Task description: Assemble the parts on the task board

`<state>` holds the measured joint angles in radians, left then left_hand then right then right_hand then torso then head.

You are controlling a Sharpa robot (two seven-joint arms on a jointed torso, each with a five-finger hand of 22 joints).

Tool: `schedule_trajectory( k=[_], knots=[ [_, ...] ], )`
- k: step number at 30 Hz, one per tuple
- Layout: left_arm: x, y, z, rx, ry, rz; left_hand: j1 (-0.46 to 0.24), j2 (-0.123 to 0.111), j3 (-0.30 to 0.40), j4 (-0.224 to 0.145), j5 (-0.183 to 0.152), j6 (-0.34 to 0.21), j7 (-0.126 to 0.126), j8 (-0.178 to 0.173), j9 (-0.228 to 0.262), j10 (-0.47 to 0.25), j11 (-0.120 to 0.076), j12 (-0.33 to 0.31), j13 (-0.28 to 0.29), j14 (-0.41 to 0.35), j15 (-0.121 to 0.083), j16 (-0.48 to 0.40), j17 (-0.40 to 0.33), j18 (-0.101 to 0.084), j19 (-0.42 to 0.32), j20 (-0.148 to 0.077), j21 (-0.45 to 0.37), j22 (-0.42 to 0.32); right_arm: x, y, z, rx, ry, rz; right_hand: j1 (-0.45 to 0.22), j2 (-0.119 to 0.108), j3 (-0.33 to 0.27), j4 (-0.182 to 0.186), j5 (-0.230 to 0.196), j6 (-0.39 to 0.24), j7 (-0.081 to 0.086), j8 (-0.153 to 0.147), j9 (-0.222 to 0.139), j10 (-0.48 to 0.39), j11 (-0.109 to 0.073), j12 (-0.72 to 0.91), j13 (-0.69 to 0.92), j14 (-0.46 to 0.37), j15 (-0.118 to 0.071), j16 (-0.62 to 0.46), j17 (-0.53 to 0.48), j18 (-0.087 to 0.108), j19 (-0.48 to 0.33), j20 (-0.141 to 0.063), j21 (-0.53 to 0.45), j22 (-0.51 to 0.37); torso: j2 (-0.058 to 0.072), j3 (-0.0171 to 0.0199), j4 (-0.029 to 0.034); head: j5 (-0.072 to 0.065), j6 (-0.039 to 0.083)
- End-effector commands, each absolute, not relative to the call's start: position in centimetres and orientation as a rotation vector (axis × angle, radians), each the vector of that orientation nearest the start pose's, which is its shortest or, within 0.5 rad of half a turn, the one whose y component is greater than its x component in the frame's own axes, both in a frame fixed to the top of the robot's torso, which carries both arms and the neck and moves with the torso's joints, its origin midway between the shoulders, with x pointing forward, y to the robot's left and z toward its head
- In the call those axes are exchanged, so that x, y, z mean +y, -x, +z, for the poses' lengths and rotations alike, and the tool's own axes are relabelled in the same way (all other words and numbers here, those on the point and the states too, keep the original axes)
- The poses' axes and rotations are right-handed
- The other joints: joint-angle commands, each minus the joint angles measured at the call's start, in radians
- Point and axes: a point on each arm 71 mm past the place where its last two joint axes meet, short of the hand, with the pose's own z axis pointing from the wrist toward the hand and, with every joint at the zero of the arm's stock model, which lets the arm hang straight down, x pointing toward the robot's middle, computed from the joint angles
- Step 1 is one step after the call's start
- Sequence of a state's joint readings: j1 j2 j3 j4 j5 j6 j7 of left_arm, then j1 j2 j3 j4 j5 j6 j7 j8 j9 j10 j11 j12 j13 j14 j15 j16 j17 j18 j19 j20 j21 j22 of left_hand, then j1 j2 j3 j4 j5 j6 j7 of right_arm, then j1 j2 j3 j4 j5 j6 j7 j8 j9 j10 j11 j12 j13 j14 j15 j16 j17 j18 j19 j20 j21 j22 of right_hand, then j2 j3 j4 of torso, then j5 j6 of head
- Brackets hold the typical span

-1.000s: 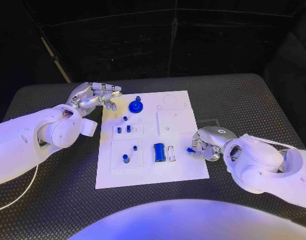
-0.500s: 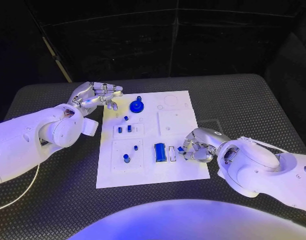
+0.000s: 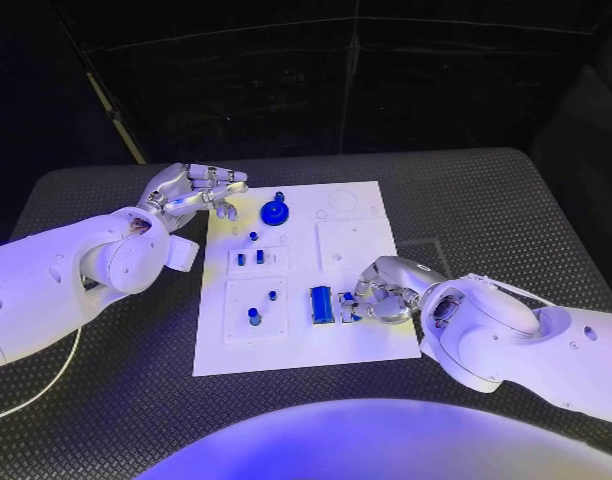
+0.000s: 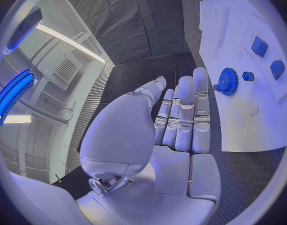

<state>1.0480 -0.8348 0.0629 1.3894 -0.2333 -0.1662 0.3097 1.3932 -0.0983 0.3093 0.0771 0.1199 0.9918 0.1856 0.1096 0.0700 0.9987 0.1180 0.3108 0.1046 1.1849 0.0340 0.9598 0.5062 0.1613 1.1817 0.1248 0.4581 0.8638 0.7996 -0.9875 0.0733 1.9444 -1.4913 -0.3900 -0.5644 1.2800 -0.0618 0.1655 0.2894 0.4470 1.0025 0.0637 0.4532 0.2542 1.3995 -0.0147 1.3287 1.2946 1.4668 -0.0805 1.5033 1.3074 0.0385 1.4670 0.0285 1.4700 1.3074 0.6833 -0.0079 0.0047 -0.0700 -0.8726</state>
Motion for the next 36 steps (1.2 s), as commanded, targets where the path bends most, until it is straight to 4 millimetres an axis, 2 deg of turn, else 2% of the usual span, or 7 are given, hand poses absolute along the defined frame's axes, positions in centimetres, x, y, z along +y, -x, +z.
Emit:
schedule_trajectory(
  k=[1, 6, 20, 27, 32, 36],
  knots=[
    [23.5, -49.2, -22.7, 1.584, 1.012, -1.482, 0.001, 0.012, -0.008, 0.000, 0.001, -0.004, -0.002, 0.006, 0.001, -0.008, 0.000, 0.005, 0.002, -0.009, -0.001, -0.003, -0.001, 0.020, -0.001, 0.008, -0.006, -0.002, -17.5, -34.3, -26.8, 2.006, -0.232, 0.568, -0.020, -0.004, -0.010, 0.000, 0.017, 0.007, 0.000, 0.001, 0.000, 0.005, 0.002, 0.004, 0.002, 0.081, 0.002, 0.005, 0.150, -0.002, 0.040, 0.001, 0.004, 0.100, -0.001, 0.0002, -0.0015, 0.002, 0.000],
    [23.4, -49.2, -22.7, 1.586, 1.011, -1.486, 0.001, 0.012, -0.008, 0.000, 0.001, -0.004, -0.002, 0.006, 0.001, -0.008, 0.000, 0.005, 0.002, -0.009, -0.001, -0.003, -0.001, 0.020, -0.001, 0.008, -0.006, -0.002, -17.2, -34.5, -27.1, 2.017, -0.228, 0.559, -0.050, -0.009, -0.026, 0.000, 0.034, 0.009, -0.001, 0.002, 0.003, 0.007, 0.002, 0.007, 0.005, 0.081, 0.002, 0.006, 0.151, -0.002, 0.040, 0.001, 0.004, 0.101, 0.000, 0.0008, -0.0016, 0.004, 0.000],
    [23.4, -49.2, -22.7, 1.587, 1.011, -1.488, 0.001, 0.012, -0.008, 0.000, 0.001, -0.004, -0.002, 0.006, 0.001, -0.008, 0.000, 0.005, 0.002, -0.009, -0.001, -0.003, -0.001, 0.020, -0.001, 0.008, -0.006, -0.002, -16.8, -34.8, -27.2, 1.990, -0.199, 0.535, -0.107, -0.012, -0.076, 0.000, 0.041, 0.012, -0.001, 0.003, 0.008, 0.007, 0.002, 0.007, 0.006, 0.081, 0.002, 0.005, 0.150, -0.002, 0.040, 0.001, 0.003, 0.100, -0.001, 0.0009, -0.0018, 0.007, 0.000],
    [23.4, -49.2, -22.7, 1.588, 1.011, -1.488, 0.001, 0.012, -0.008, 0.000, 0.001, -0.004, -0.002, 0.006, 0.001, -0.008, 0.000, 0.005, 0.002, -0.009, -0.001, -0.003, -0.001, 0.020, -0.001, 0.008, -0.006, -0.002, -16.5, -34.8, -27.2, 1.994, -0.178, 0.539, -0.116, -0.029, -0.118, -0.002, 0.004, 0.013, -0.001, 0.004, 0.013, 0.007, 0.002, 0.007, 0.007, 0.081, 0.002, 0.004, 0.149, -0.002, 0.039, 0.001, 0.003, 0.100, 0.000, 0.0010, -0.0017, 0.006, 0.000],
    [23.4, -49.2, -22.7, 1.588, 1.011, -1.487, 0.001, 0.012, -0.008, 0.000, 0.001, -0.004, -0.002, 0.006, 0.001, -0.008, 0.000, 0.005, 0.002, -0.009, -0.001, -0.003, -0.001, 0.020, -0.001, 0.008, -0.006, -0.002, -16.5, -34.8, -27.2, 1.997, -0.171, 0.533, -0.114, -0.030, -0.135, -0.004, -0.016, 0.013, -0.002, 0.005, 0.015, 0.007, 0.002, 0.008, 0.008, 0.081, 0.001, 0.004, 0.149, -0.002, 0.039, 0.001, 0.002, 0.100, -0.001, 0.0004, -0.0016, 0.005, 0.000],
    [23.5, -49.2, -22.7, 1.587, 1.011, -1.486, 0.001, 0.012, -0.008, 0.000, 0.001, -0.004, -0.002, 0.006, 0.001, -0.008, 0.000, 0.005, 0.002, -0.009, -0.001, -0.003, -0.001, 0.020, -0.001, 0.008, -0.006, -0.002, -16.7, -34.8, -27.2, 1.999, -0.159, 0.519, -0.048, -0.031, -0.139, -0.042, -0.053, 0.016, -0.006, 0.010, 0.019, 0.007, -0.002, 0.009, 0.010, 0.081, -0.002, 0.004, 0.150, -0.002, 0.039, -0.001, 0.002, 0.100, -0.001, 0.0008, -0.0018, 0.005, 0.000]
  ],
)
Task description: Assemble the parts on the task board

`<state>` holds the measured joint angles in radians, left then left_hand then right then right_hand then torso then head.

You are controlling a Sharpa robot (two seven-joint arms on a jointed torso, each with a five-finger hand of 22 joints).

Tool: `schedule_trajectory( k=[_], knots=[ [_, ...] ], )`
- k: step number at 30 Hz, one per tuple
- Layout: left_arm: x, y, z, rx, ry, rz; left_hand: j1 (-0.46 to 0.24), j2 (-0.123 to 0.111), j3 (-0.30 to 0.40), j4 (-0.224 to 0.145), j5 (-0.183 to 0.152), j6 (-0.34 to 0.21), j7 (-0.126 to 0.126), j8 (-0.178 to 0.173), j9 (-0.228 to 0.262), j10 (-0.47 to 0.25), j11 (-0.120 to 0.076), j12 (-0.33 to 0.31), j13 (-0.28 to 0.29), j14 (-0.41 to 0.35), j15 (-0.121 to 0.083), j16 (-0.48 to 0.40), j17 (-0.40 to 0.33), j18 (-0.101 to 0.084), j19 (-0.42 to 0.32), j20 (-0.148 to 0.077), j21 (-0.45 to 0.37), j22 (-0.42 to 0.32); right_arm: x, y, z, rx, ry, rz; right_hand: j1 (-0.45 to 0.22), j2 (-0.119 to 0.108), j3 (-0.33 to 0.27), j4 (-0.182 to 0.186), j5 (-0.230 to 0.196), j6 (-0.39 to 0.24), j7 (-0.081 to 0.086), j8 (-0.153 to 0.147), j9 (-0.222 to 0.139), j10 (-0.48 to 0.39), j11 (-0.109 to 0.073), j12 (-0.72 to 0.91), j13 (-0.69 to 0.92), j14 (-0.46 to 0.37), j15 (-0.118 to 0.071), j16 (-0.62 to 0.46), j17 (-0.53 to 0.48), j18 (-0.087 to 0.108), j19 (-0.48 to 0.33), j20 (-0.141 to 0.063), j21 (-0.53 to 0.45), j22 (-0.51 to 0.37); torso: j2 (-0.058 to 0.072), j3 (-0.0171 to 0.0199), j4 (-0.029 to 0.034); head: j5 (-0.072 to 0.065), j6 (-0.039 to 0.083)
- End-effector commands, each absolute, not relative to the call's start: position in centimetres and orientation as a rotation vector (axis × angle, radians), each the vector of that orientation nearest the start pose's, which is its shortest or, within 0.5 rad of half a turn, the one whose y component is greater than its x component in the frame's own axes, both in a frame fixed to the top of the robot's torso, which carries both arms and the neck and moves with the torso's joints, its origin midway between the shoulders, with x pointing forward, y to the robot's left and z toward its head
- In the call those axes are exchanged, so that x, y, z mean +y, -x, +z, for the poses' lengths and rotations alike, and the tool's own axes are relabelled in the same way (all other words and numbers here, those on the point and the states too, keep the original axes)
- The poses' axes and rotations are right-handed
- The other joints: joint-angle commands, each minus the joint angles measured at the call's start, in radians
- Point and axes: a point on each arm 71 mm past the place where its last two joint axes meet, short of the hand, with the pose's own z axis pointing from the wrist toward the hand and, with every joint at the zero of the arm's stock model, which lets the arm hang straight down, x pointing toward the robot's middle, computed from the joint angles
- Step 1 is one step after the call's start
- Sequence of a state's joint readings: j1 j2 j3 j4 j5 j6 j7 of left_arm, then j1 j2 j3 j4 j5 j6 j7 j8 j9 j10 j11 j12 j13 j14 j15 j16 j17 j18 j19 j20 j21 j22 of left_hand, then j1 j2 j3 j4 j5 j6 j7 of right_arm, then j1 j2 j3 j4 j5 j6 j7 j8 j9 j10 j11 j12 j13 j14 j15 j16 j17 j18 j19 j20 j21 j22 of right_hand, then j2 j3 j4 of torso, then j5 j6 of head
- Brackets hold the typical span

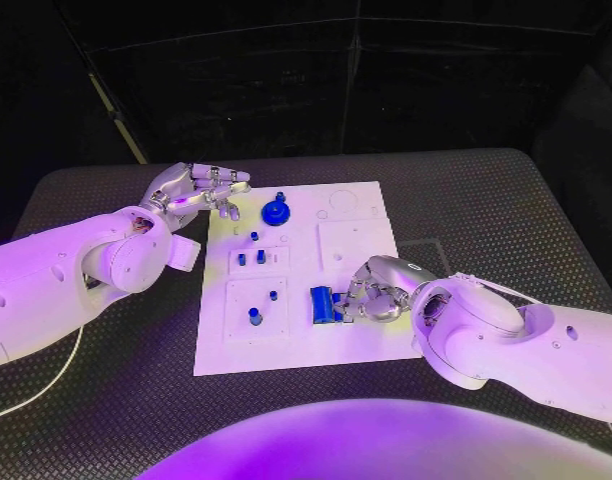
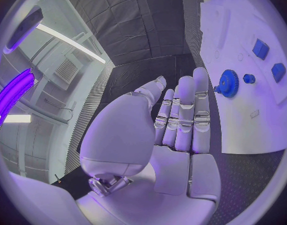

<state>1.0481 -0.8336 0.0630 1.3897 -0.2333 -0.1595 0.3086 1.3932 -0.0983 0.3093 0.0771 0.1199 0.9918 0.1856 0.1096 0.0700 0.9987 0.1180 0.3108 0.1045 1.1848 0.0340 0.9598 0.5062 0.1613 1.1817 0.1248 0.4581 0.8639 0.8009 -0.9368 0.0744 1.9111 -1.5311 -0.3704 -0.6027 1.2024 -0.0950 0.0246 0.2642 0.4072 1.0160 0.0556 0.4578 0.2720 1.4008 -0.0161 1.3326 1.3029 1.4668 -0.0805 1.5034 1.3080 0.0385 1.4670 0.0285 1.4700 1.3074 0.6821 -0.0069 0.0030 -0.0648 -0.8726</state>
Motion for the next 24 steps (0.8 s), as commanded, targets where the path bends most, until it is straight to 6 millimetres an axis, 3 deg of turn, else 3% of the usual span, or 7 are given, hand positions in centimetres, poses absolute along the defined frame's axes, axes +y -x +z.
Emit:
schedule_trajectory(
  k=[1, 5, 7, 24],
  knots=[
    [23.46, -49.20, -22.68, 1.587, 1.012, -1.486, 0.001, 0.012, -0.008, 0.000, 0.001, -0.004, -0.002, 0.006, 0.001, -0.008, 0.000, 0.005, 0.002, -0.009, -0.001, -0.003, -0.001, 0.020, -0.001, 0.008, -0.006, -0.002, -16.77, -34.81, -27.22, 1.999, -0.156, 0.514, 0.048, 0.003, 0.004, -0.028, -0.024, 0.003, 0.001, 0.006, 0.003, 0.006, -0.002, 0.005, 0.002, 0.081, -0.003, 0.004, 0.150, -0.002, 0.039, -0.002, 0.002, 0.100, 0.000, -0.0001, 0.0000, -0.001, 0.000],
    [23.48, -49.20, -22.68, 1.587, 1.012, -1.485, 0.001, 0.012, -0.008, 0.000, 0.001, -0.004, -0.002, 0.006, 0.001, -0.008, 0.000, 0.005, 0.002, -0.009, -0.001, -0.003, -0.001, 0.020, -0.001, 0.008, -0.006, -0.002, -16.92, -34.83, -27.21, 1.995, -0.141, 0.497, 0.107, 0.019, 0.017, -0.064, -0.104, 0.007, -0.002, 0.010, 0.006, 0.008, -0.005, 0.006, 0.005, 0.081, -0.005, 0.005, 0.152, -0.002, 0.040, -0.005, 0.003, 0.103, 0.000, 0.0002, 0.0000, -0.002, 0.000],
    [23.50, -49.20, -22.67, 1.587, 1.012, -1.485, 0.001, 0.012, -0.010, 0.001, 0.001, -0.005, -0.002, 0.007, 0.001, -0.011, 0.000, 0.008, 0.002, -0.010, -0.001, -0.003, -0.002, 0.020, -0.001, 0.008, -0.008, -0.003, -16.96, -34.84, -27.20, 1.993, -0.137, 0.490, 0.121, 0.022, 0.022, -0.073, -0.123, 0.009, -0.004, 0.011, 0.008, 0.009, -0.006, 0.007, 0.006, 0.081, -0.006, 0.005, 0.152, -0.003, 0.041, -0.005, 0.004, 0.104, 0.000, 0.0003, -0.0002, -0.003, 0.000],
    [23.59, -49.17, -22.66, 1.586, 1.012, -1.483, 0.001, 0.013, -0.010, 0.001, 0.001, -0.005, -0.002, 0.008, 0.001, -0.012, 0.000, 0.010, 0.002, -0.010, -0.001, -0.003, -0.002, 0.020, -0.001, 0.008, -0.008, -0.003, -17.30, -34.67, -26.55, 1.937, -0.132, 0.533, 0.116, 0.017, 0.015, -0.076, -0.138, 0.009, -0.002, 0.012, 0.009, 0.014, -0.005, 0.014, 0.014, 0.081, -0.006, 0.005, 0.153, -0.003, 0.041, -0.006, 0.004, 0.105, 0.001, 0.0004, -0.0007, -0.003, 0.000]
  ],
)
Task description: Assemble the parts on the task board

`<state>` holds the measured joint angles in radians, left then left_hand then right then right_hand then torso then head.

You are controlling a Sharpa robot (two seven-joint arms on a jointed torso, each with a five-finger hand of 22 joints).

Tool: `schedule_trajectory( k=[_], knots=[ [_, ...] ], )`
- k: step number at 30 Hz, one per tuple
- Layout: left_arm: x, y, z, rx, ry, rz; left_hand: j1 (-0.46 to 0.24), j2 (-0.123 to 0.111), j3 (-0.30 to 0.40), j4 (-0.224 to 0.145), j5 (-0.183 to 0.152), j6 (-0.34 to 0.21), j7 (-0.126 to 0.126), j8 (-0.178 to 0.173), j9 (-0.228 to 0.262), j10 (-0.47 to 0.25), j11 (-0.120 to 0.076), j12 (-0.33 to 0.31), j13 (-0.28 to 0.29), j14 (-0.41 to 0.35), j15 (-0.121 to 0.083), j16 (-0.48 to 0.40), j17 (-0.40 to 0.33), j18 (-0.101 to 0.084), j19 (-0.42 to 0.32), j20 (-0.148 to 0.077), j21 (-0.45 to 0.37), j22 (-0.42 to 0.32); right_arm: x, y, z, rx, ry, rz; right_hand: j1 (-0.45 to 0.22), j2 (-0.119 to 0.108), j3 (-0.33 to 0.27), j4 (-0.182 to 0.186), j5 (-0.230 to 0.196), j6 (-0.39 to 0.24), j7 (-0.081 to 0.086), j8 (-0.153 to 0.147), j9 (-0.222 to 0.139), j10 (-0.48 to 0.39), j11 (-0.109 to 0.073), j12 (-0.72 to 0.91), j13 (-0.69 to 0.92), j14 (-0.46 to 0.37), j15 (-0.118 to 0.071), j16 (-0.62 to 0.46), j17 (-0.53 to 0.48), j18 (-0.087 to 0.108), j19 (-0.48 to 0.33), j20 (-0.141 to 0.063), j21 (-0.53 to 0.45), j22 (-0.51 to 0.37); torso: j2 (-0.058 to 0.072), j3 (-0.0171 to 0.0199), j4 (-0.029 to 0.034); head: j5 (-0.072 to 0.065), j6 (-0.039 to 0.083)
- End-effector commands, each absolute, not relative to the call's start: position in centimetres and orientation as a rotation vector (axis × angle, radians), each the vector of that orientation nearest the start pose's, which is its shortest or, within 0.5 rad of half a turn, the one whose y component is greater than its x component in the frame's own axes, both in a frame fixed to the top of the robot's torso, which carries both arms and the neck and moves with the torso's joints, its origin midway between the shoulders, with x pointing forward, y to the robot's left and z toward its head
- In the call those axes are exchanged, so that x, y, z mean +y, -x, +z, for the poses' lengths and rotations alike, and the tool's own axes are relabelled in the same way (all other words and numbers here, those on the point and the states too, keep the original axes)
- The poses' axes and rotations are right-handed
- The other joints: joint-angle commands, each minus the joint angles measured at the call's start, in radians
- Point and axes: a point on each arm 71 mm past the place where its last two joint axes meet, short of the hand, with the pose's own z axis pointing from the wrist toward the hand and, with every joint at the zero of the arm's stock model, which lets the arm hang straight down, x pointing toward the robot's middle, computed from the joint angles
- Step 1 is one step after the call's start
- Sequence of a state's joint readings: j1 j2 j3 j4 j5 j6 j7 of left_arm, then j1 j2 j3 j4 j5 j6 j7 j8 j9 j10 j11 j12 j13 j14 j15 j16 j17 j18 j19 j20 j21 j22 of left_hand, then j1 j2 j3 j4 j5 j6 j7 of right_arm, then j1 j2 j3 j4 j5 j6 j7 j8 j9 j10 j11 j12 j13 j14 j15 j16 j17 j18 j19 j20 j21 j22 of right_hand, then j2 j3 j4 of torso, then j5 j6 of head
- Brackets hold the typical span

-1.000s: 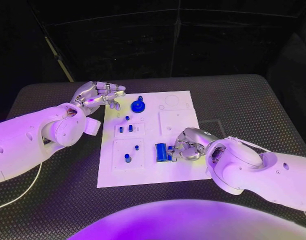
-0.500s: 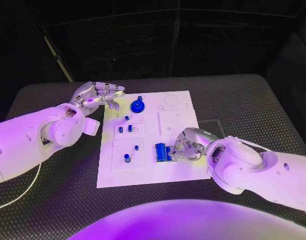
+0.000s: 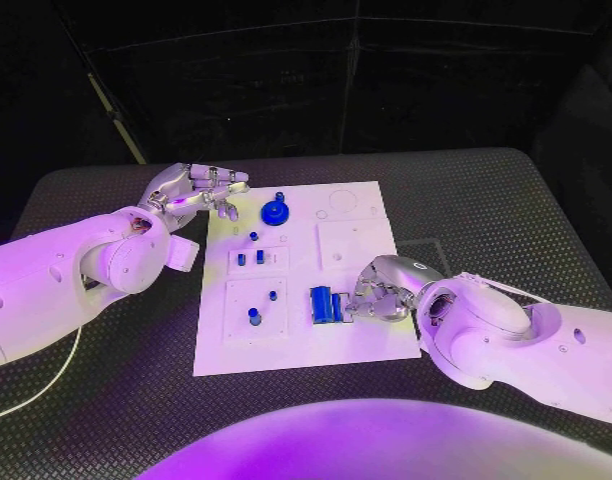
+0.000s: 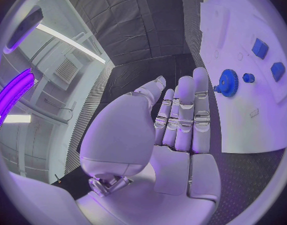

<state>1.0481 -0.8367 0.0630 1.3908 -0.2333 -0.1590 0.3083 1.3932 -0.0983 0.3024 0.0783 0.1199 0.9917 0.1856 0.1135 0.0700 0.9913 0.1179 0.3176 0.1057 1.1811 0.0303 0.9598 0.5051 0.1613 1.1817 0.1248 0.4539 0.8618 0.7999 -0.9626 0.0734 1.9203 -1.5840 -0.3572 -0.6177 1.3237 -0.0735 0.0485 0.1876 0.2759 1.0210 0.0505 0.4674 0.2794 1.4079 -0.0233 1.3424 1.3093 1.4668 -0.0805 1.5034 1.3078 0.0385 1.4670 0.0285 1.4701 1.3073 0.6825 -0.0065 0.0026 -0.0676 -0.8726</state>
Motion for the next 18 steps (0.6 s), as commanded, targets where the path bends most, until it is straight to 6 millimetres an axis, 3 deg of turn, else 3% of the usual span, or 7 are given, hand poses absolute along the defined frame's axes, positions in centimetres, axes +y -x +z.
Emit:
schedule_trajectory(
  k=[1, 6, 11, 18],
  knots=[
    [23.6, -49.2, -22.7, 1.586, 1.012, -1.483, 0.001, 0.013, -0.003, -0.001, 0.001, -0.005, -0.002, 0.004, 0.001, -0.005, 0.000, 0.003, 0.001, -0.007, 0.003, -0.003, -0.001, 0.020, -0.001, 0.008, -0.004, -0.001, -17.3, -34.6, -26.5, 1.933, -0.133, 0.547, -0.009, -0.010, -0.012, 0.001, -0.007, 0.000, 0.005, 0.000, 0.001, 0.006, 0.003, 0.003, 0.007, 0.081, -0.005, 0.005, 0.153, -0.003, 0.040, -0.006, 0.003, 0.103, 0.000, 0.0000, -0.0002, 0.000, 0.000],
    [23.7, -49.2, -22.7, 1.585, 1.013, -1.480, 0.001, 0.013, -0.003, -0.001, 0.001, -0.005, -0.002, 0.004, 0.001, -0.005, 0.000, 0.003, 0.001, -0.007, 0.003, -0.003, -0.001, 0.020, -0.001, 0.008, -0.004, -0.001, -17.4, -34.4, -26.0, 1.896, -0.103, 0.682, -0.004, -0.030, -0.025, -0.005, -0.021, -0.098, 0.047, -0.056, -0.021, -0.008, 0.037, -0.002, 0.000, 0.080, 0.020, 0.002, 0.148, -0.002, 0.036, 0.011, -0.003, 0.097, -0.001, -0.0007, 0.0001, -0.001, 0.000],
    [23.7, -49.2, -22.7, 1.585, 1.013, -1.479, 0.001, 0.013, -0.003, -0.001, 0.001, -0.005, -0.002, 0.004, 0.001, -0.005, 0.000, 0.003, 0.001, -0.007, 0.003, -0.003, -0.001, 0.020, -0.001, 0.008, -0.004, -0.001, -17.6, -34.1, -25.6, 1.851, -0.004, 0.780, 0.050, -0.048, -0.026, -0.035, -0.035, -0.214, 0.088, -0.122, -0.060, -0.019, 0.074, 0.006, 0.003, 0.080, 0.053, 0.002, 0.147, -0.001, 0.032, 0.041, -0.006, 0.093, -0.001, -0.0011, 0.0011, 0.000, 0.000],
    [23.7, -49.2, -22.7, 1.584, 1.014, -1.478, 0.001, 0.013, -0.003, -0.001, 0.001, -0.005, -0.002, 0.004, 0.001, -0.005, 0.000, 0.003, 0.001, -0.007, 0.003, -0.003, -0.001, 0.020, -0.001, 0.008, -0.004, -0.001, -17.5, -34.0, -25.5, 1.801, 0.134, 0.813, 0.093, -0.081, -0.036, -0.035, -0.045, -0.288, 0.094, -0.161, -0.101, -0.037, 0.082, 0.000, -0.010, 0.078, 0.062, -0.001, 0.143, 0.002, 0.026, 0.056, -0.011, 0.086, 0.000, 0.0005, -0.0015, 0.002, 0.000]
  ],
)
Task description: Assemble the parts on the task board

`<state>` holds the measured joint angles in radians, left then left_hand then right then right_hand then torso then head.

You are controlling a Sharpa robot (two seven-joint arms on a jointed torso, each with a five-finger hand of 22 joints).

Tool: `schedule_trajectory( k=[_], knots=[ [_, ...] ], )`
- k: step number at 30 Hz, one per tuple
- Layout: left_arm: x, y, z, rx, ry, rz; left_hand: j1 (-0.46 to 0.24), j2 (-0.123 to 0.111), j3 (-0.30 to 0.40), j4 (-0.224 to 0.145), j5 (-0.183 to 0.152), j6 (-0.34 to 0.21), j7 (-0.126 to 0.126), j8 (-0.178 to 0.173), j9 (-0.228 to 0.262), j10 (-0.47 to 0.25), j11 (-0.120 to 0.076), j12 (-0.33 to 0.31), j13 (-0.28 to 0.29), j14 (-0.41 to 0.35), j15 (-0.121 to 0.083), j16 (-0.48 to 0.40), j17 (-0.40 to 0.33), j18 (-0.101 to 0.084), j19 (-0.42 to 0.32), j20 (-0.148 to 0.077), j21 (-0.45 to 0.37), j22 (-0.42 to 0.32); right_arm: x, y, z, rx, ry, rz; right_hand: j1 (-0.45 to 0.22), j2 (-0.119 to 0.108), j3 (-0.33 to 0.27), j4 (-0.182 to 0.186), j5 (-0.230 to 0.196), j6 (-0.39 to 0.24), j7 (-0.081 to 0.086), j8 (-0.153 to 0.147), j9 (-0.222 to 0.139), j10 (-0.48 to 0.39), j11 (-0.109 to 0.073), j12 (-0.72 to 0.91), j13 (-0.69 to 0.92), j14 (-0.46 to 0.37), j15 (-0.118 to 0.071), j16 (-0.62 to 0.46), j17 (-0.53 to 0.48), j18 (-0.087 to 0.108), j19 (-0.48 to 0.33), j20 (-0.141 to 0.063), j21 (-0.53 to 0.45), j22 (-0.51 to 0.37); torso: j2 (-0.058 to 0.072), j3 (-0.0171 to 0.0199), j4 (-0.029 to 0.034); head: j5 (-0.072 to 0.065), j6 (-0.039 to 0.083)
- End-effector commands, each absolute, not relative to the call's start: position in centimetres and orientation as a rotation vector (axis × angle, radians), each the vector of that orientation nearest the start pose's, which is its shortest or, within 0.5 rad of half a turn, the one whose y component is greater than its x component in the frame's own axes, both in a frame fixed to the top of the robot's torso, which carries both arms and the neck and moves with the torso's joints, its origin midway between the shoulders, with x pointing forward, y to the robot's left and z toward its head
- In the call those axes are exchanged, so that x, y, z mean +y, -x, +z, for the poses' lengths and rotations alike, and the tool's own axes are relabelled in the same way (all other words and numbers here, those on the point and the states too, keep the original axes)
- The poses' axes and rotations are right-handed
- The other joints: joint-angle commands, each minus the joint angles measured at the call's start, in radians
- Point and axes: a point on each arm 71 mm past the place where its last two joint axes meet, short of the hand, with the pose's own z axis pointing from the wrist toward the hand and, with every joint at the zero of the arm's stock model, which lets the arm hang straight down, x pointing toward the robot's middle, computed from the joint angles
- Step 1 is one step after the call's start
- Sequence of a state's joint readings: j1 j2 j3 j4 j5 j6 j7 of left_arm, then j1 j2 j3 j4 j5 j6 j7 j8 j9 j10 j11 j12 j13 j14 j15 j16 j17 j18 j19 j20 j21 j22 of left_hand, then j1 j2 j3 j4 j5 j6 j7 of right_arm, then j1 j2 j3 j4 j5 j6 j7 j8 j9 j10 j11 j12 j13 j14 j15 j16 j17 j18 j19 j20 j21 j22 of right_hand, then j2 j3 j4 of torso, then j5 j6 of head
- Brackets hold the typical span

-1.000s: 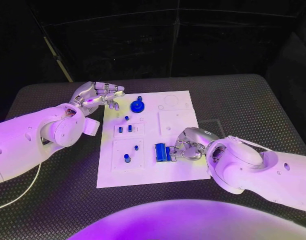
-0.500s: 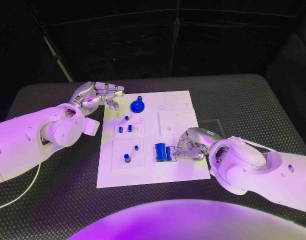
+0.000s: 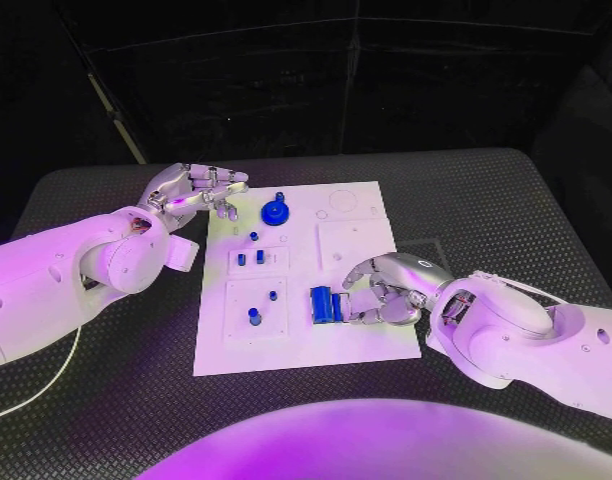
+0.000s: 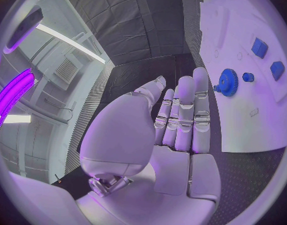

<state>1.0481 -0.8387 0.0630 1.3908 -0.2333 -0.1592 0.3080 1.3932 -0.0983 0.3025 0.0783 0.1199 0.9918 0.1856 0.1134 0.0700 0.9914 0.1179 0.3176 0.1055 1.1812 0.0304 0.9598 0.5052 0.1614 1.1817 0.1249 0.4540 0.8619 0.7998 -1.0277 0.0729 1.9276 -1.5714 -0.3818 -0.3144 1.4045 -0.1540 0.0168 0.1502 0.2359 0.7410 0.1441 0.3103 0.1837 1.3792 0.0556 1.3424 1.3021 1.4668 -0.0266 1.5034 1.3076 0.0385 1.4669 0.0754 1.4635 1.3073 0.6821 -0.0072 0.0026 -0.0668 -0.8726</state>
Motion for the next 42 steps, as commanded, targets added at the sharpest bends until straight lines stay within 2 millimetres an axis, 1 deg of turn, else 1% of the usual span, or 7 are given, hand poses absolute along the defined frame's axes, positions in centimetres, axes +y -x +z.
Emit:
schedule_trajectory(
  k=[1, 9, 12, 24, 31, 36, 42],
  knots=[
    [23.7, -49.2, -22.7, 1.584, 1.014, -1.478, 0.001, 0.013, -0.003, -0.001, 0.001, -0.005, -0.002, 0.004, 0.001, -0.005, 0.000, 0.003, 0.001, -0.007, 0.003, -0.003, -0.001, 0.020, -0.001, 0.008, -0.004, -0.001, -17.5, -34.0, -25.5, 1.795, 0.147, 0.814, 0.016, -0.003, -0.005, 0.005, -0.005, -0.013, 0.001, -0.006, -0.009, -0.010, 0.004, -0.001, -0.005, 0.077, 0.009, -0.002, 0.142, 0.002, 0.026, 0.010, -0.005, 0.085, 0.000, 0.0019, -0.0012, 0.001, 0.000],
    [23.7, -49.2, -22.7, 1.585, 1.013, -1.480, 0.001, 0.013, -0.003, -0.001, 0.001, -0.005, -0.002, 0.004, 0.001, -0.005, 0.000, 0.003, 0.001, -0.007, 0.003, -0.003, -0.001, 0.020, -0.001, 0.008, -0.004, -0.001, -16.8, -34.4, -25.8, 1.767, 0.189, 0.796, 0.026, -0.012, -0.010, 0.023, -0.005, -0.025, 0.004, -0.009, -0.020, -0.013, 0.006, 0.000, -0.007, 0.077, 0.011, -0.002, 0.143, 0.002, 0.025, 0.011, -0.005, 0.085, 0.001, 0.0002, 0.0023, -0.001, 0.000],
    [23.7, -49.2, -22.7, 1.585, 1.013, -1.480, 0.001, 0.013, -0.003, -0.001, 0.001, -0.005, -0.002, 0.004, 0.001, -0.005, 0.000, 0.003, 0.001, -0.007, 0.003, -0.003, -0.001, 0.020, -0.001, 0.008, -0.004, -0.001, -16.7, -34.6, -25.9, 1.766, 0.187, 0.776, 0.027, -0.012, -0.011, 0.031, -0.005, -0.021, 0.007, -0.006, -0.022, -0.012, 0.008, 0.002, -0.006, 0.077, 0.012, -0.001, 0.143, 0.002, 0.025, 0.012, -0.005, 0.085, 0.002, 0.0004, 0.0029, 0.001, 0.000],
    [23.7, -49.2, -22.7, 1.586, 1.013, -1.480, 0.001, 0.013, -0.003, -0.001, 0.001, -0.005, -0.002, 0.004, 0.001, -0.005, 0.000, 0.003, 0.001, -0.007, 0.003, -0.003, -0.001, 0.020, -0.001, 0.008, -0.004, -0.001, -16.6, -34.9, -26.5, 1.788, 0.188, 0.696, 0.025, -0.026, -0.038, 0.091, -0.015, 0.010, 0.017, 0.017, -0.038, -0.010, 0.018, 0.012, -0.004, 0.078, 0.021, -0.001, 0.145, 0.003, 0.024, 0.021, -0.005, 0.085, 0.000, 0.0009, -0.0011, 0.004, 0.000],
    [23.6, -49.2, -22.7, 1.587, 1.013, -1.480, 0.001, 0.013, -0.003, -0.001, 0.001, -0.005, -0.002, 0.004, 0.001, -0.005, 0.000, 0.003, 0.001, -0.007, 0.003, -0.003, -0.001, 0.020, -0.001, 0.008, -0.004, -0.001, -16.7, -34.9, -26.6, 1.788, 0.186, 0.651, 0.026, -0.031, -0.088, 0.131, 0.007, 0.024, 0.019, 0.028, -0.052, -0.011, 0.021, 0.017, -0.004, 0.077, 0.024, -0.002, 0.143, 0.003, 0.023, 0.024, -0.007, 0.083, -0.001, 0.0005, 0.0008, 0.004, 0.000],
    [23.6, -49.2, -22.7, 1.587, 1.014, -1.480, 0.001, 0.013, -0.003, -0.001, 0.001, -0.005, -0.002, 0.004, 0.001, -0.005, 0.000, 0.003, 0.001, -0.007, 0.003, -0.003, -0.001, 0.020, -0.001, 0.008, -0.004, -0.001, -16.7, -34.8, -26.7, 1.792, 0.188, 0.634, 0.020, -0.026, -0.130, 0.139, 0.038, 0.034, 0.017, 0.036, -0.061, -0.013, 0.019, 0.019, -0.006, 0.076, 0.022, -0.004, 0.140, 0.004, 0.022, 0.023, -0.008, 0.082, 0.000, 0.0008, 0.0006, 0.004, 0.000],
    [23.6, -49.3, -22.7, 1.588, 1.013, -1.482, 0.001, 0.013, -0.003, -0.001, 0.001, -0.005, -0.002, 0.004, 0.001, -0.005, 0.000, 0.003, 0.001, -0.007, 0.003, -0.003, -0.001, 0.020, -0.001, 0.008, -0.004, -0.001, -16.4, -34.6, -27.0, 1.798, 0.192, 0.627, 0.016, -0.016, -0.160, 0.139, 0.019, 0.039, 0.016, 0.041, -0.069, -0.014, 0.019, 0.021, -0.007, 0.076, 0.022, -0.005, 0.139, 0.004, 0.022, 0.023, -0.008, 0.081, 0.000, 0.0005, 0.0008, 0.004, 0.000]
  ],
)
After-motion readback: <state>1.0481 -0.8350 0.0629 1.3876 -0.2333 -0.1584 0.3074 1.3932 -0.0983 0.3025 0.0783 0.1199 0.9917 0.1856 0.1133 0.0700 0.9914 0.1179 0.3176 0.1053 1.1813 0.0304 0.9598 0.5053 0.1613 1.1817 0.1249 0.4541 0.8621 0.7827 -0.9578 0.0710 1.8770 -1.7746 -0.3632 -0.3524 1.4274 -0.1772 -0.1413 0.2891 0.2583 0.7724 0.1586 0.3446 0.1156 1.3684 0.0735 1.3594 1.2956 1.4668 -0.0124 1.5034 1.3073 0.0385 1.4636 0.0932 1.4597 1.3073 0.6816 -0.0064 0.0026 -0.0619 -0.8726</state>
